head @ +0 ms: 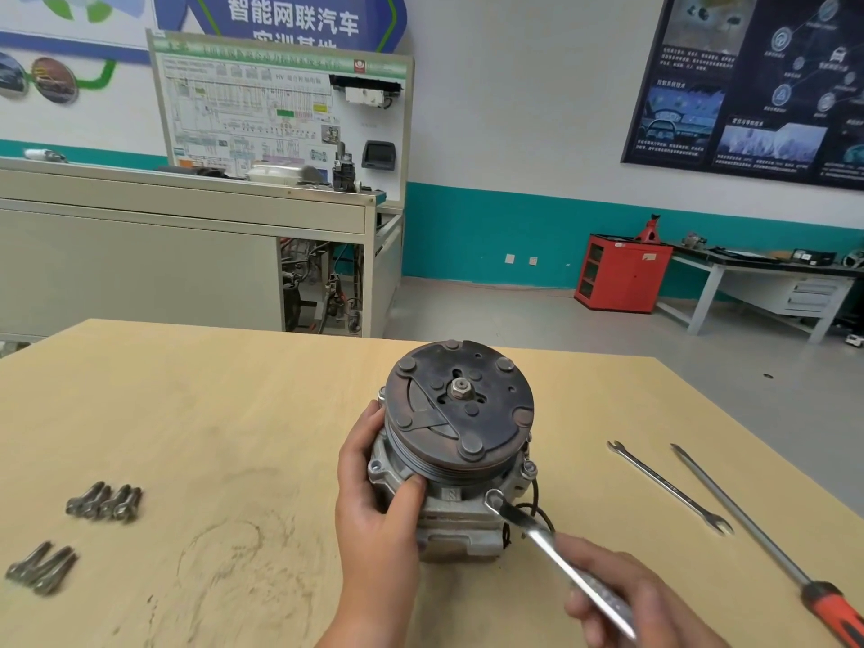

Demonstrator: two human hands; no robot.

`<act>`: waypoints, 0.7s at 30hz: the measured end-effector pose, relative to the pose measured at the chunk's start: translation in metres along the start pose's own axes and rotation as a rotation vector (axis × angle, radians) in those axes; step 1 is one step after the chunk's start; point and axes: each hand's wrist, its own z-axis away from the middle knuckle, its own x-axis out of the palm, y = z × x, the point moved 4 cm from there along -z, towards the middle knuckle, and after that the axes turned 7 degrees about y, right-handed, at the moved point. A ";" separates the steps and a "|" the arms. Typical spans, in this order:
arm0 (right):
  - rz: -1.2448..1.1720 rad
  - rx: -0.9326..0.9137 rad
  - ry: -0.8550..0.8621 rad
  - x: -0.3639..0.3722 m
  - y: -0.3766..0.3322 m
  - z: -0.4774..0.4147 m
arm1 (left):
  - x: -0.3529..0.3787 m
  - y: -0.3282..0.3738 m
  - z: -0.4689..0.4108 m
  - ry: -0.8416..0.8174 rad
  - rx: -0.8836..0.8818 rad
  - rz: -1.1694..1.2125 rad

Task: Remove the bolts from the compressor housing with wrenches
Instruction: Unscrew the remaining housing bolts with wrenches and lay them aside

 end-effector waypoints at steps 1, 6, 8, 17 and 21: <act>-0.088 0.027 0.049 -0.004 0.000 0.000 | 0.000 0.000 0.000 -0.002 -0.001 -0.003; -0.094 -0.130 0.243 -0.039 -0.019 -0.012 | 0.000 -0.001 0.000 -0.001 0.008 -0.010; -0.147 -0.062 0.196 -0.036 -0.017 -0.016 | 0.000 -0.001 0.000 0.004 0.007 -0.008; -0.277 -0.227 0.265 -0.013 0.009 -0.015 | 0.000 0.000 0.000 0.005 -0.005 -0.002; -0.201 -0.289 0.341 -0.023 0.011 -0.016 | 0.000 0.000 0.000 0.002 -0.006 0.004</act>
